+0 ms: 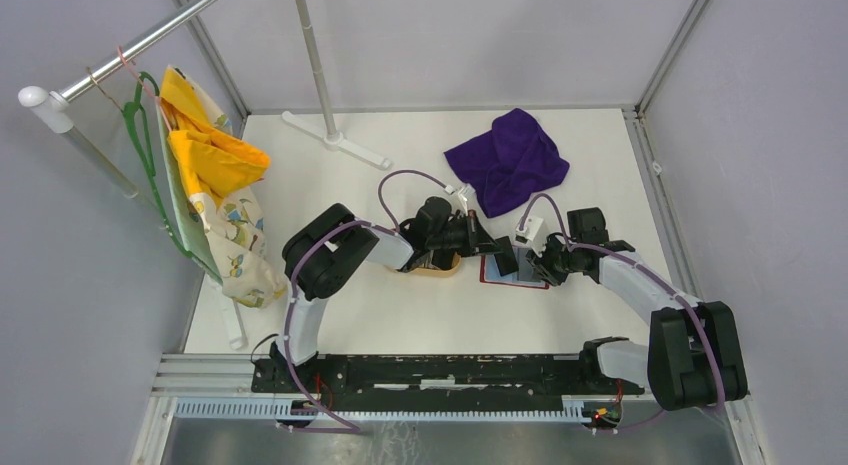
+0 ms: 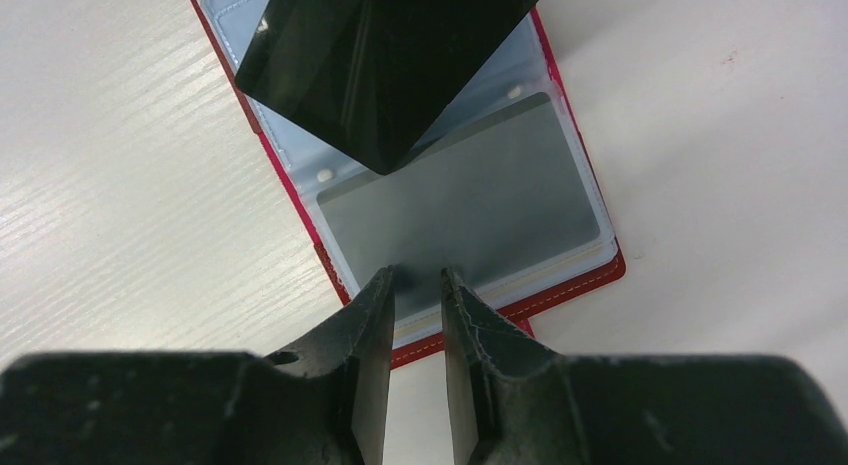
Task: Put the credit cards into the card holder
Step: Insert the credit card into the card holder.
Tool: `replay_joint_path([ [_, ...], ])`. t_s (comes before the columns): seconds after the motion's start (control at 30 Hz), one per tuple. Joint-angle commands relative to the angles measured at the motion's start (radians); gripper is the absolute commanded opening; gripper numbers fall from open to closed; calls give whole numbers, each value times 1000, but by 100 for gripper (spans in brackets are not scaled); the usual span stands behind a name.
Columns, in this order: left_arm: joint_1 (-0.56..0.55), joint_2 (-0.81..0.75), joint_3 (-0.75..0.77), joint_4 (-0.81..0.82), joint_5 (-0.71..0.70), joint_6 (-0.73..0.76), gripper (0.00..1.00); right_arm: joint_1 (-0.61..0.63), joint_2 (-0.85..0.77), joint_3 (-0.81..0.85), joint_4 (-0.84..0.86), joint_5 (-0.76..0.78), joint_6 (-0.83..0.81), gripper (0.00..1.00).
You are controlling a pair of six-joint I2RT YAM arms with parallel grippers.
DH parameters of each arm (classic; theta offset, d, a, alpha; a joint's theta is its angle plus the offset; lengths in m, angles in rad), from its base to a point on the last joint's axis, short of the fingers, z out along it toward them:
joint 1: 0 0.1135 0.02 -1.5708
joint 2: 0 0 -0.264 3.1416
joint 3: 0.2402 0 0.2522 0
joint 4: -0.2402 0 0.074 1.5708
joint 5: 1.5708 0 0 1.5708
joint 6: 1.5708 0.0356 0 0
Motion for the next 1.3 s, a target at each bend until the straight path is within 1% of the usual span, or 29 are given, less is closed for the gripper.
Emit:
replay_joint_path([
  [0.0, 3, 20, 31, -2, 12, 24, 2, 1, 12, 16, -6, 67, 10, 29],
  [0.57, 0, -8, 42, -110, -27, 87, 2, 1, 8, 16, -5, 65, 10, 29],
  [1.27, -47, -7, 135, -240, -49, 138, 2, 2, -1, 16, -6, 63, 13, 30],
])
